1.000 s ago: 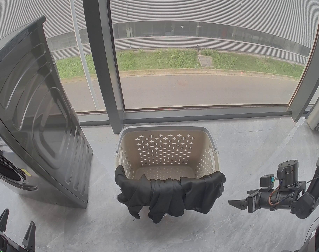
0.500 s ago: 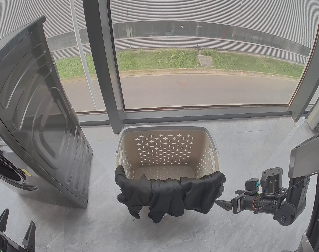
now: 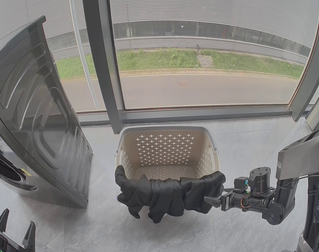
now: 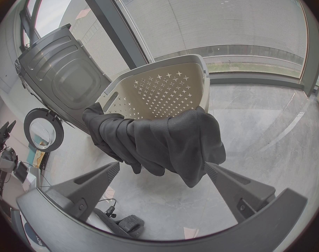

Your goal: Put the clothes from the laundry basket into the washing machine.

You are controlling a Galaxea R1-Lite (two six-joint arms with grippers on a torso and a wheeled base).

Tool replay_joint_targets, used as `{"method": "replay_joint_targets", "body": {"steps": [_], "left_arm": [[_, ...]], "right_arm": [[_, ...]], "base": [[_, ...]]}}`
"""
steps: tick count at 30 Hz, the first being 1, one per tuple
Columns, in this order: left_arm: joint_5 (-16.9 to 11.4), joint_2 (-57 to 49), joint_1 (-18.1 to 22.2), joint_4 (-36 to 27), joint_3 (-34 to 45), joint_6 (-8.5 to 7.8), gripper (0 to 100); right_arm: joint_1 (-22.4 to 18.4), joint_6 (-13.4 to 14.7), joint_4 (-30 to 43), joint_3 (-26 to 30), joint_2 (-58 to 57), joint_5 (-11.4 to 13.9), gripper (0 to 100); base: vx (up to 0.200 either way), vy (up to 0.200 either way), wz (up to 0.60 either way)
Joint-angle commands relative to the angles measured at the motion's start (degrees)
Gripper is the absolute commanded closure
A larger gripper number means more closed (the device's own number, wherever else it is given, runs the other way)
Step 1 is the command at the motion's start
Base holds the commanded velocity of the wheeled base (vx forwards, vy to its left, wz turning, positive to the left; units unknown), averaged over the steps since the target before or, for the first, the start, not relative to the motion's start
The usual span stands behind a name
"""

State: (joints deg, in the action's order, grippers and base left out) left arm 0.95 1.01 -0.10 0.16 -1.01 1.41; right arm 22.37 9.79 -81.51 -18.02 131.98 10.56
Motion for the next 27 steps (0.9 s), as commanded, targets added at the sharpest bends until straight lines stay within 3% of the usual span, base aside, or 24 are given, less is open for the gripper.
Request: {"method": "replay_joint_targets", "body": {"steps": [1, 18, 19, 27], "left_arm": [[0.02, -1.01, 0.01, 0.02, 0.92, 0.08, 0], [0.02, -1.01, 0.01, 0.02, 0.92, 0.08, 0], [0.02, -1.01, 0.01, 0.02, 0.92, 0.08, 0], [0.02, -1.01, 0.01, 0.02, 0.92, 0.08, 0]], "right_arm": [[0.22, 0.05, -0.14, -1.41, 0.48, -0.71, 0], [0.39, 1.11, 0.38, -5.36, 3.02, -1.15, 0], [0.39, 1.11, 0.21, -5.36, 3.2, -1.15, 100], [1.62, 2.25, -0.58, -5.01, 2.85, -1.15, 100]], "base": [[0.0, 0.0, 0.0], [0.0, 0.0, 0.0], [0.0, 0.0, 0.0], [0.0, 0.0, 0.0]]}}
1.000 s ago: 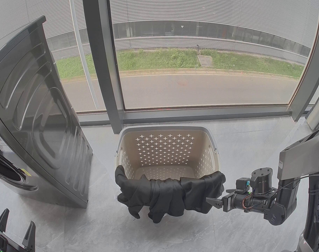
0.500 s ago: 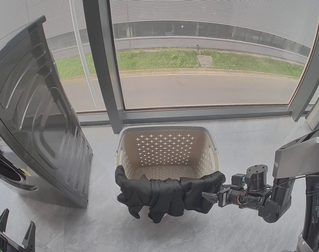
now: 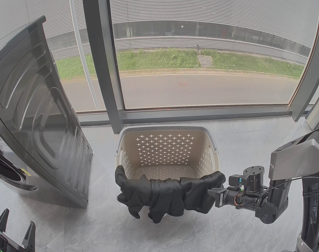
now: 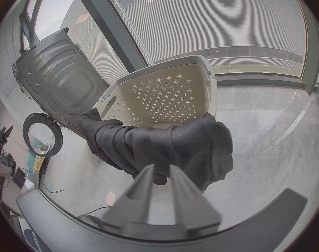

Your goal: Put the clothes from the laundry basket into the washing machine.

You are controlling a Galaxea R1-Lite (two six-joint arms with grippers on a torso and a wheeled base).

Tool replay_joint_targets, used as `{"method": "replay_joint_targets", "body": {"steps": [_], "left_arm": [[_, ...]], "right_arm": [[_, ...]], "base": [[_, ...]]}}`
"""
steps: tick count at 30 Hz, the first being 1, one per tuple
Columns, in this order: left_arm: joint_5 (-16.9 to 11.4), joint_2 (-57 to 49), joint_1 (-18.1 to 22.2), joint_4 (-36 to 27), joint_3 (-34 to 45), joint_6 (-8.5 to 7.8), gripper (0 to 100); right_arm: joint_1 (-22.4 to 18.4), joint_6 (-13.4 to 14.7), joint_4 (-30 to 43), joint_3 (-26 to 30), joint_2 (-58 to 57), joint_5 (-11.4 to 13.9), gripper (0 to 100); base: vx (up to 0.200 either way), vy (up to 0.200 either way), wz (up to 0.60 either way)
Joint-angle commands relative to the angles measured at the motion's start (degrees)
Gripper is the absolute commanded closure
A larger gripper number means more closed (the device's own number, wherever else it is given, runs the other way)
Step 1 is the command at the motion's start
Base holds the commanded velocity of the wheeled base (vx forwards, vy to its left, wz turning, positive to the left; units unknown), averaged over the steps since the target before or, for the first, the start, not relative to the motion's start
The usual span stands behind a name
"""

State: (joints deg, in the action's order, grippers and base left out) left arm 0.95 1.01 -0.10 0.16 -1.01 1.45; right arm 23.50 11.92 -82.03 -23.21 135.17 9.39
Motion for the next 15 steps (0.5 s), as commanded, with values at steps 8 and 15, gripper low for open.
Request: {"method": "replay_joint_targets", "body": {"steps": [8, 15], "left_arm": [[0.02, -1.01, 0.01, 0.02, 0.92, -0.04, 0], [0.02, -1.01, 0.01, 0.02, 0.92, -0.04, 0]], "right_arm": [[3.65, 1.61, -2.78, 3.26, -3.33, 0.02, 100], [5.68, 1.79, -5.86, 8.8, -9.84, 0.02, 100]], "base": [[0.0, 0.0, 0.0], [0.0, 0.0, 0.0]]}}
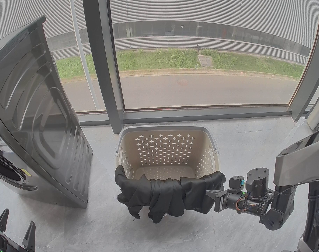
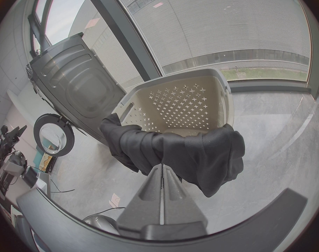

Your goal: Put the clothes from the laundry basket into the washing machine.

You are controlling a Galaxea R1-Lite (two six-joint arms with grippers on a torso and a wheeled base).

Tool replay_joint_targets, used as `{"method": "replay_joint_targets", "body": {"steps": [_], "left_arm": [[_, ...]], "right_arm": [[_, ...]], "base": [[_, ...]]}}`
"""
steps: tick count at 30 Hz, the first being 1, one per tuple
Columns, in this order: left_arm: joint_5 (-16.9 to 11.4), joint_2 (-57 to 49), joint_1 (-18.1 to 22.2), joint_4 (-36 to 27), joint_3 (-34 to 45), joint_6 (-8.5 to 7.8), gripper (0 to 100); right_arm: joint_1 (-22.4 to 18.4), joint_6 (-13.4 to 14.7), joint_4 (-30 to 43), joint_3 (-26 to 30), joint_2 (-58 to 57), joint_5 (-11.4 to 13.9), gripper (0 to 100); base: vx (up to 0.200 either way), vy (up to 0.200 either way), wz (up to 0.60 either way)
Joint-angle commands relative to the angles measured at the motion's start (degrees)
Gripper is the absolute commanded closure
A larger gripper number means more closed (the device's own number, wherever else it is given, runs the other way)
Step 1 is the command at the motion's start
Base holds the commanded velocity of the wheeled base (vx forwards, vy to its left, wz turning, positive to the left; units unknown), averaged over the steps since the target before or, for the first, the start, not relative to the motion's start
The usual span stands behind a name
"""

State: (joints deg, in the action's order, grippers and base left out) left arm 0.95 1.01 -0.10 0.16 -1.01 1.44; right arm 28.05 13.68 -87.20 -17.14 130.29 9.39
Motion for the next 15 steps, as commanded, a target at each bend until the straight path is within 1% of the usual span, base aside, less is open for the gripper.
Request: {"method": "replay_joint_targets", "body": {"steps": [1, 6, 7, 8, 9, 11, 12, 15], "left_arm": [[0.02, -1.01, 0.01, 0.02, 0.92, -0.03, 0], [0.02, -1.01, 0.01, 0.02, 0.92, -0.03, 0], [0.02, -1.01, 0.01, 0.11, 0.92, -0.03, 0], [0.02, -1.01, 0.01, 0.02, 0.92, -0.03, 0], [0.02, -1.01, 0.01, 0.02, 0.92, -0.03, 0], [0.02, -1.01, 0.01, 0.02, 0.92, -0.03, 0], [0.02, -1.01, 0.01, 0.02, 0.92, -0.03, 0], [0.02, -1.01, 0.01, 0.02, 0.92, -0.03, 0]], "right_arm": [[1.13, 0.03, -0.69, 3.08, -5.75, 0.02, 100], [0.69, 0.03, -0.6, 4.22, -6.98, -0.07, 100], [0.34, 0.03, -0.69, 4.04, -6.54, -0.51, 100], [0.07, -0.05, -0.6, 3.87, -6.02, -1.48, 100], [-0.45, -0.32, -0.16, 3.78, -4.87, -2.97, 100], [-1.51, -0.76, -0.78, 3.78, -1.8, -4.03, 100], [-1.77, -0.76, -0.95, 3.43, -0.48, -4.29, 0], [-2.03, -0.76, -1.39, 2.02, 1.1, -4.9, 0]], "base": [[0.0, 0.0, 0.0], [0.0, 0.0, 0.0], [0.0, 0.0, 0.0], [0.0, 0.0, 0.0], [0.0, 0.0, 0.0], [0.0, 0.0, 0.0], [0.0, 0.0, 0.0], [0.0, 0.0, 0.0]]}}
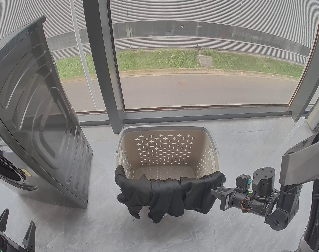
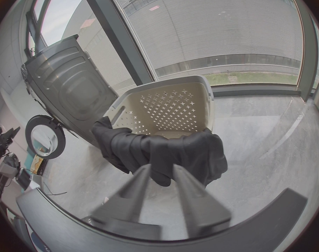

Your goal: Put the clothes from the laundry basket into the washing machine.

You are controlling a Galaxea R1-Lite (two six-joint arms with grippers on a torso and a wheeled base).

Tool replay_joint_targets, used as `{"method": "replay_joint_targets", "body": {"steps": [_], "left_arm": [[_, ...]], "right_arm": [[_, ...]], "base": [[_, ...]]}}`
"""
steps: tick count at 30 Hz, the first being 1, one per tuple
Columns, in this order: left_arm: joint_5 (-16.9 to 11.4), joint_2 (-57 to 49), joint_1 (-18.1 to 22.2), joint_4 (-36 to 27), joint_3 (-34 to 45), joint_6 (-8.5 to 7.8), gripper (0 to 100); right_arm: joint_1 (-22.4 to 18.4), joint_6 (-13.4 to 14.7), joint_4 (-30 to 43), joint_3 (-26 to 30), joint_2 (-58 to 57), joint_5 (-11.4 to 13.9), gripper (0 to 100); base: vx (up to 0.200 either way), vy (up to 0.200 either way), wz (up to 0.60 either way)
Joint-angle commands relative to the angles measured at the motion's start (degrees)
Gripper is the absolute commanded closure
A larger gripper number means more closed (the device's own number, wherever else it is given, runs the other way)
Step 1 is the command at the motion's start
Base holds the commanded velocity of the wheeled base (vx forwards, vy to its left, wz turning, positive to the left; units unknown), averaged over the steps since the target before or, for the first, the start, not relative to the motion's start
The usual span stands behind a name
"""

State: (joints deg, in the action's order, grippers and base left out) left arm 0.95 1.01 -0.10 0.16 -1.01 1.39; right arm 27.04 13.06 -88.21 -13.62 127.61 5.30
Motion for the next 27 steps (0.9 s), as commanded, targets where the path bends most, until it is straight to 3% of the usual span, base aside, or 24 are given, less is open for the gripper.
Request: {"method": "replay_joint_targets", "body": {"steps": [1, 5, 12, 27], "left_arm": [[0.02, -1.01, 0.01, 0.02, 0.92, 0.02, 0], [0.02, -1.01, 0.01, 0.02, 0.92, 0.1, 0], [0.02, -1.01, 0.01, 0.02, 0.92, 0.1, 0], [0.02, -1.01, 0.01, 0.02, 0.92, 0.02, 0]], "right_arm": [[-1.2, -0.22, 0.14, -1.85, 3.79, -1.35, 0], [-1.81, -0.4, 0.67, -3.61, 3.87, -2.84, 0], [-5.24, -2.25, 6.38, -7.92, 3.43, -2.84, 0], [-5.15, -1.37, 7.79, -15.39, 9.15, -2.58, 0]], "base": [[0.0, 0.0, 0.0], [0.0, 0.0, 0.0], [0.0, 0.0, 0.0], [0.0, 0.0, 0.0]]}}
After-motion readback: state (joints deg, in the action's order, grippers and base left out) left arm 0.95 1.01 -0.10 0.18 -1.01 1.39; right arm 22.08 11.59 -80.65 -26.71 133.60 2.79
